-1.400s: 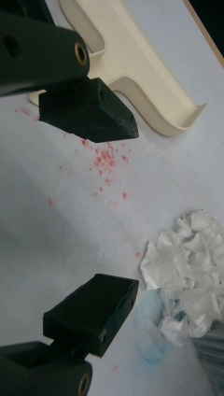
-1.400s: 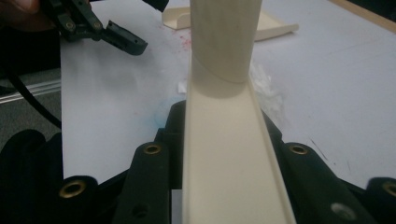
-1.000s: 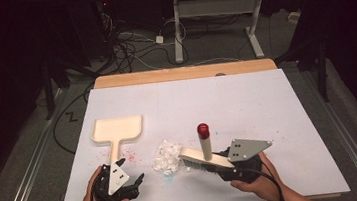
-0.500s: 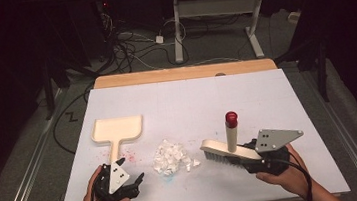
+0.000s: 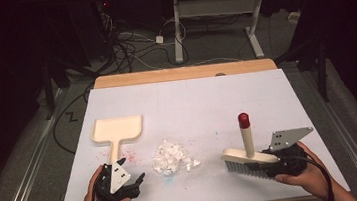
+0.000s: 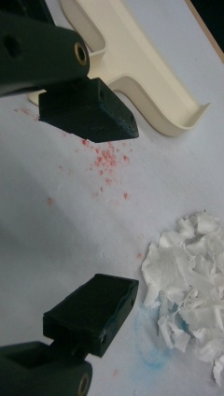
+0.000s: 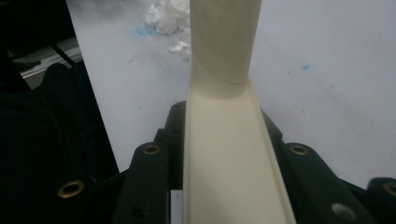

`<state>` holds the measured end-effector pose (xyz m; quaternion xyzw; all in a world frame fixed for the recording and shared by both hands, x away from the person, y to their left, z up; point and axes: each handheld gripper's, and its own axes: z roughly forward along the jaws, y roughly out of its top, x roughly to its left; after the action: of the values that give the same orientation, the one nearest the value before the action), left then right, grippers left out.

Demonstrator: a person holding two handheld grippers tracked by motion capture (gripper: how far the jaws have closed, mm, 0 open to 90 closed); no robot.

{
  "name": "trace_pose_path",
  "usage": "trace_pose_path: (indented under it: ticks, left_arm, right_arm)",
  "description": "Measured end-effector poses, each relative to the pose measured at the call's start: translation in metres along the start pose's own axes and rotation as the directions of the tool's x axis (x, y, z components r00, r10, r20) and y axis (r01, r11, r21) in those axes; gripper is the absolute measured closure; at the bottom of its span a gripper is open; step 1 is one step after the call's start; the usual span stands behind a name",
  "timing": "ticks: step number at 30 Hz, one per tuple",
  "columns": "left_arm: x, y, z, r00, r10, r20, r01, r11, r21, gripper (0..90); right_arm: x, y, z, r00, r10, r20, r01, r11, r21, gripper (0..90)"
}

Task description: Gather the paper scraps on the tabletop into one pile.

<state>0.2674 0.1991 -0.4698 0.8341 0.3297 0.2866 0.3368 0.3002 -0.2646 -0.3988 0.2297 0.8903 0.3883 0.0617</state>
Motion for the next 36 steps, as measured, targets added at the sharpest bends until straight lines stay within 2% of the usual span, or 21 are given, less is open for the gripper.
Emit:
trace_pose_path:
  ticks: [3, 7, 10, 13, 15, 18, 22, 25, 29, 30, 32, 34, 36]
  left_arm:
    - [0.000, -0.001, 0.000, 1.0000, 0.000, 0.003, 0.000, 1.0000, -0.003, 22.7]
    - [0.000, 0.000, 0.001, 1.0000, 0.003, 0.003, -0.003, 1.0000, -0.003, 22.7]
    - [-0.002, 0.000, 0.002, 0.9999, 0.013, 0.008, -0.013, 0.9999, 0.002, 22.7]
    - [-0.003, 0.001, 0.002, 0.9998, 0.018, 0.012, -0.018, 0.9998, 0.006, 22.7]
    - [-0.003, 0.000, 0.003, 0.9998, 0.016, 0.011, -0.016, 0.9998, 0.009, 22.7]
    - [-0.003, 0.000, 0.004, 0.9998, 0.016, 0.013, -0.016, 0.9998, 0.013, 22.7]
    - [-0.004, 0.001, 0.005, 0.9996, 0.022, 0.018, -0.022, 0.9996, 0.019, 22.7]
    - [-0.004, 0.001, 0.006, 0.9996, 0.022, 0.017, -0.023, 0.9994, 0.025, 22.7]
    - [-0.005, 0.001, 0.006, 0.9995, 0.026, 0.020, -0.026, 0.9993, 0.029, 22.7]
    - [-0.005, 0.001, 0.007, 0.9994, 0.027, 0.021, -0.027, 0.9991, 0.031, 22.7]
    - [-0.005, 0.001, 0.007, 0.9994, 0.026, 0.021, -0.027, 0.9991, 0.033, 22.7]
    - [-0.005, 0.001, 0.007, 0.9993, 0.028, 0.025, -0.029, 0.9991, 0.031, 22.7]
    - [-0.006, 0.001, 0.007, 0.9992, 0.028, 0.028, -0.029, 0.9991, 0.031, 22.7]
  right_arm:
    - [-0.007, -0.003, 0.004, 0.9994, 0.034, -0.005, -0.034, 0.999, 0.027, 67.1]
    - [-0.020, -0.003, 0.016, 0.9962, 0.082, 0.030, -0.084, 0.995, 0.057, 66.0]
    - [-0.028, 0.001, 0.021, 0.9922, 0.114, 0.052, -0.116, 0.992, 0.057, 65.5]
    - [-0.038, 0.003, 0.025, 0.9868, 0.139, 0.083, -0.144, 0.988, 0.055, 61.3]
    - [-0.044, 0.004, 0.027, 0.9843, 0.148, 0.096, -0.154, 0.986, 0.056, 59.7]
    - [-0.057, 0.005, 0.031, 0.9844, 0.156, 0.081, -0.163, 0.984, 0.076, 58.7]
    - [-0.067, 0.005, 0.037, 0.9815, 0.165, 0.098, -0.174, 0.979, 0.104, 55.6]
    - [-0.075, 0.009, 0.040, 0.9763, 0.163, 0.143, -0.180, 0.976, 0.118, 47.5]
    - [-0.082, 0.016, 0.044, 0.9813, 0.152, 0.118, -0.167, 0.978, 0.127, 46.6]
    - [-0.083, 0.018, 0.045, 0.9842, 0.135, 0.114, -0.151, 0.979, 0.140, 46.2]
    - [-0.088, 0.023, 0.046, 0.9874, 0.121, 0.102, -0.138, 0.974, 0.180, 44.6]
    - [-0.094, 0.030, 0.048, 0.9918, 0.079, 0.100, -0.100, 0.970, 0.223, 40.2]
    - [-0.100, 0.036, 0.050, 0.9933, 0.052, 0.103, -0.079, 0.960, 0.270, 36.5]
